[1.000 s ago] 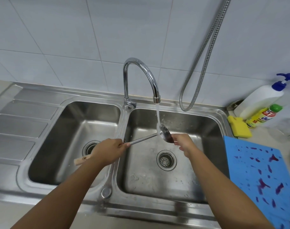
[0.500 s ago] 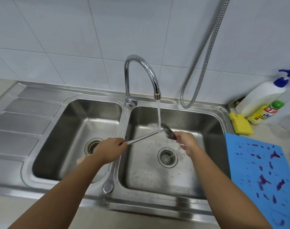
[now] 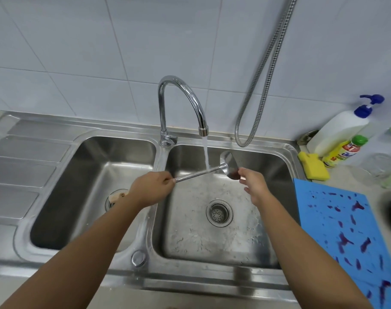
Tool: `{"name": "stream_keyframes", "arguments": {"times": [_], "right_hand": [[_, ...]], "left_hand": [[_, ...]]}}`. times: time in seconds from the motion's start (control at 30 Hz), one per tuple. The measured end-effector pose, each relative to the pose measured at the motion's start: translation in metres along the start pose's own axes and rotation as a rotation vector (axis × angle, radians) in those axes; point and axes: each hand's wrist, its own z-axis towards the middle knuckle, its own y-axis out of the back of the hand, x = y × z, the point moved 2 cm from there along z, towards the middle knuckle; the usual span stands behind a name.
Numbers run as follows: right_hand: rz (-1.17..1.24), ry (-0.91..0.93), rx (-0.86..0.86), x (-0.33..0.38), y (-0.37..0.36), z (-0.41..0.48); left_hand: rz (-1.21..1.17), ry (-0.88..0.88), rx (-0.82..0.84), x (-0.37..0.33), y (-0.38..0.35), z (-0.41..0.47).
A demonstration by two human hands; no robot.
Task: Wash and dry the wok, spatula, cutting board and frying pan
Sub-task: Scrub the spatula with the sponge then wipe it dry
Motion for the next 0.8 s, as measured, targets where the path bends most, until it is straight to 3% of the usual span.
{"name": "stream_keyframes", "arguments": {"times": [0.27,0.5,0.67,0.8], "right_hand": [[-0.026,-0.088,0.162,-0.013,-0.035,-0.005],[-0.12,-0.067,0.094,-0.013,-0.031,-0.005],[-0.122,0.004,0.098,-0.02,-0.026,-0.011],[-0.073,0.066,-0.013,-0.029,-0.025,-0.013]], "left_hand": [[0.064,-0.072,-0.091,0.043,0.008,-0.038],[0.221,-0.196,-0.328,0.053,0.002,-0.053],[0.256,-0.15,-0.426,0.054,-0.007,-0.054],[0.211,-0.105,-0.447,0.048,-0.015,-0.048]]}}
